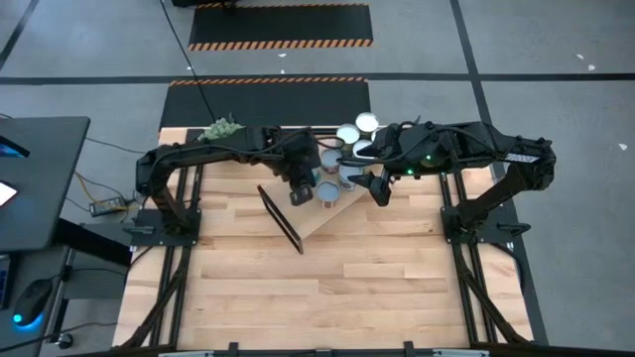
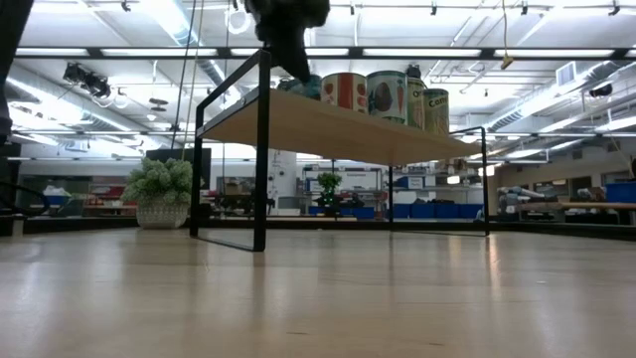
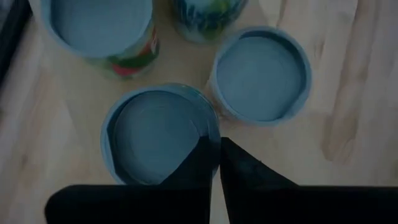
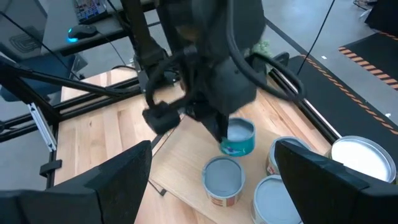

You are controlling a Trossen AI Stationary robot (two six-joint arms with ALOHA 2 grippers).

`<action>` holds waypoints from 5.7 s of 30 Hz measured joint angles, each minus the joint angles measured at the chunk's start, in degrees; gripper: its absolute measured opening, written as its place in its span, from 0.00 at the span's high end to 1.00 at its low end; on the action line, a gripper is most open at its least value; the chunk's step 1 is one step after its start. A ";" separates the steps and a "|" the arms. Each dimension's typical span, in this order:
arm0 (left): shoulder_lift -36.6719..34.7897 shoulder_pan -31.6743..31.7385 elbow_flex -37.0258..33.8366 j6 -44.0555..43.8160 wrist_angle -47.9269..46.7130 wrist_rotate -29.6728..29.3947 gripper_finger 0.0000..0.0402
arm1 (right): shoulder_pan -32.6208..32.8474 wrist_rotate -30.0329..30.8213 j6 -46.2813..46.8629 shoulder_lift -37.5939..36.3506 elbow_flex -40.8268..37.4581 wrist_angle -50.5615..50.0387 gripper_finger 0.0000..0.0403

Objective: Pick and place cans onto a shelf
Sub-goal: Put the blue tuna can on the shelf, then return to Home Position

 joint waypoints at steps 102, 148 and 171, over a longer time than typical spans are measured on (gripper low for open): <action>-62.56 -4.42 -57.78 -21.82 43.58 -19.94 0.80 | 4.36 1.13 15.17 -45.61 -71.70 51.13 0.60; -95.35 -5.88 -92.39 -49.76 48.98 -26.93 0.80 | 6.88 5.94 27.63 -72.41 -106.14 76.53 0.98; -94.06 -12.16 -96.01 -12.51 50.42 -20.68 0.80 | 6.77 8.21 -4.23 -72.39 -106.14 76.41 0.97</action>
